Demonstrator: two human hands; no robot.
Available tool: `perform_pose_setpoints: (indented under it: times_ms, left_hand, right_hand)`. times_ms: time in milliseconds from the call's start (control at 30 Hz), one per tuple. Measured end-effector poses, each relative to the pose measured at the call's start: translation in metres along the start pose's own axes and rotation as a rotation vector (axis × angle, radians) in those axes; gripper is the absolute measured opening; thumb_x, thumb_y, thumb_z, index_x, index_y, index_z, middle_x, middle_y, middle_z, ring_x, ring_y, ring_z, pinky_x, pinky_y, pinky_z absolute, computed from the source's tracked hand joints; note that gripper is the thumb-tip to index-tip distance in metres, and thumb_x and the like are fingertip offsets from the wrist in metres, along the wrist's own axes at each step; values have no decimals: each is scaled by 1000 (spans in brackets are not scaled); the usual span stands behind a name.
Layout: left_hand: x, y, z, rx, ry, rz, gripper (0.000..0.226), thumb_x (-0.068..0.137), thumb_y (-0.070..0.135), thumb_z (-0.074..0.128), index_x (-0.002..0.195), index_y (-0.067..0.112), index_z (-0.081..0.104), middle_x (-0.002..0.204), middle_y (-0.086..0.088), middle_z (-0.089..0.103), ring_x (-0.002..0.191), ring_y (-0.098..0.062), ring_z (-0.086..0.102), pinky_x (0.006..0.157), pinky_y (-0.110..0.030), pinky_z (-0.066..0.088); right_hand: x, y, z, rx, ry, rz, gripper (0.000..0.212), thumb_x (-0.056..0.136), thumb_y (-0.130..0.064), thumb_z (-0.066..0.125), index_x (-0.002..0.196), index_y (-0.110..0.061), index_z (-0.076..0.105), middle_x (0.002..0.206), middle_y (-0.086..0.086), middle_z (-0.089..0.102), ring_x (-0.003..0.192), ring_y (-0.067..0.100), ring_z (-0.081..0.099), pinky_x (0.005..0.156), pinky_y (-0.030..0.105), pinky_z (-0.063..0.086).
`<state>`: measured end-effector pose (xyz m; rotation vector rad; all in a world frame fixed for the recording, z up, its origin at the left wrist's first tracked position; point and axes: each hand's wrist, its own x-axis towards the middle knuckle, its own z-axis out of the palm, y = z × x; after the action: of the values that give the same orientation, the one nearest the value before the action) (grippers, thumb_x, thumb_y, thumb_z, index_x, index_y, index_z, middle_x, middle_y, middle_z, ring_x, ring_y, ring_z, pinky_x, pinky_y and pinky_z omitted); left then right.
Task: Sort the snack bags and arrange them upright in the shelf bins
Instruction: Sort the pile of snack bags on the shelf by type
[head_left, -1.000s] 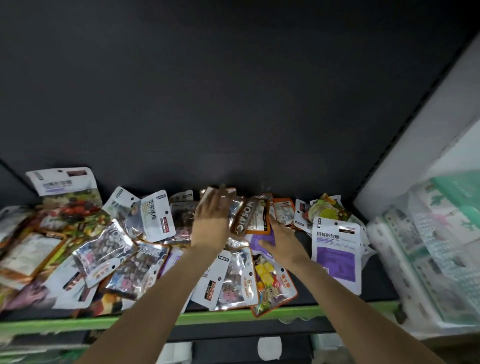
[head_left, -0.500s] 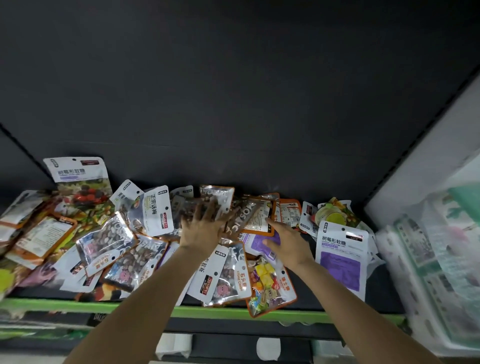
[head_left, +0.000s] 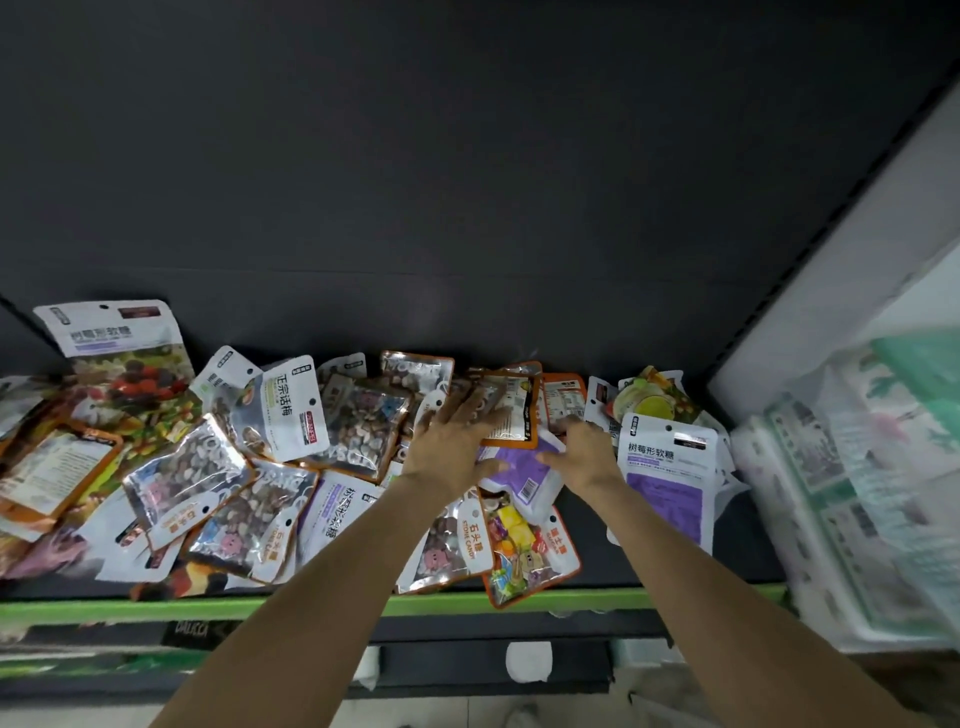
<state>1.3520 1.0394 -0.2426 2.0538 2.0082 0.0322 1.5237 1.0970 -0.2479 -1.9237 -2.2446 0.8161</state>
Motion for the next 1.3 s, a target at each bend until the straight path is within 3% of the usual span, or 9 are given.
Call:
perform_pose_setpoints:
  times_ms: [233, 400, 500, 600, 700, 767, 867, 1100, 1300]
  left_hand:
    - [4, 4, -5, -50, -25, -54, 57, 96, 49, 41, 147, 46, 15, 159, 9, 8, 147, -21, 2, 116, -50, 16]
    - [7, 10, -6, -34, -59, -99, 56, 99, 45, 37, 147, 48, 8, 157, 1, 21, 146, -27, 12, 113, -52, 26]
    - [10, 21, -6, -15, -65, -123, 63, 94, 56, 39, 148, 42, 10, 160, 4, 8, 147, -29, 0, 113, -56, 22]
    - [12, 31, -5, -20, -68, -157, 71, 90, 60, 44, 149, 39, 10, 159, 1, 8, 146, -34, -1, 112, -58, 22]
    - [13, 33, -2, 47, -26, -159, 70, 92, 53, 48, 148, 40, 9, 159, 1, 11, 145, -36, 5, 109, -58, 29]
    - [15, 32, 0, 101, 12, -166, 68, 94, 43, 52, 148, 40, 11, 157, 0, 17, 144, -35, 15, 105, -55, 37]
    - [20, 30, 2, 143, 29, -169, 73, 93, 24, 58, 147, 41, 12, 155, -1, 22, 143, -35, 19, 100, -53, 45]
    - [23, 23, 4, 194, 90, -133, 56, 100, 29, 42, 149, 37, 16, 153, 0, 29, 143, -29, 22, 92, -43, 52]
    - [11, 14, -1, 177, -3, -54, 67, 96, 47, 42, 150, 38, 2, 158, 0, 16, 143, -28, 21, 95, -46, 50]
  right_hand:
    - [-14, -4, -14, -69, 97, -21, 23, 95, -13, 51, 117, -9, 56, 120, 15, 53, 112, 28, 51, 87, 36, 47]
    - [-37, 14, -50, 59, 301, 70, 16, 98, -9, 41, 111, -4, 48, 87, 10, 55, 85, 28, 61, 64, 33, 44]
    - [-44, 40, -62, 189, 449, 116, 27, 96, -2, 37, 120, -5, 49, 95, 16, 58, 85, 30, 55, 69, 31, 37]
    - [-43, 54, -55, 10, 388, 126, 46, 92, 1, 39, 136, -13, 44, 127, 19, 48, 113, 33, 46, 86, 40, 41]
    - [-39, 54, -38, -328, 251, 4, 57, 97, -23, 45, 147, -35, 24, 149, 7, 28, 139, 28, 22, 112, 47, 24]
    - [-33, 49, -27, -361, 123, -170, 60, 96, -42, 45, 148, -42, 15, 157, -1, 11, 146, 23, 5, 117, 48, 8]
    - [-28, 49, -15, -403, -51, -250, 71, 92, -56, 43, 149, -40, 4, 160, -3, -5, 147, 22, -8, 118, 44, 6]
    - [-44, 71, -13, -544, 130, 109, 75, 98, -53, 28, 150, -2, 9, 159, 7, -3, 147, 25, -1, 116, 45, 14]
    - [-39, 60, -14, -225, 194, -100, 64, 95, -43, 48, 147, -14, 24, 155, 4, 20, 144, 21, 16, 116, 35, 21]
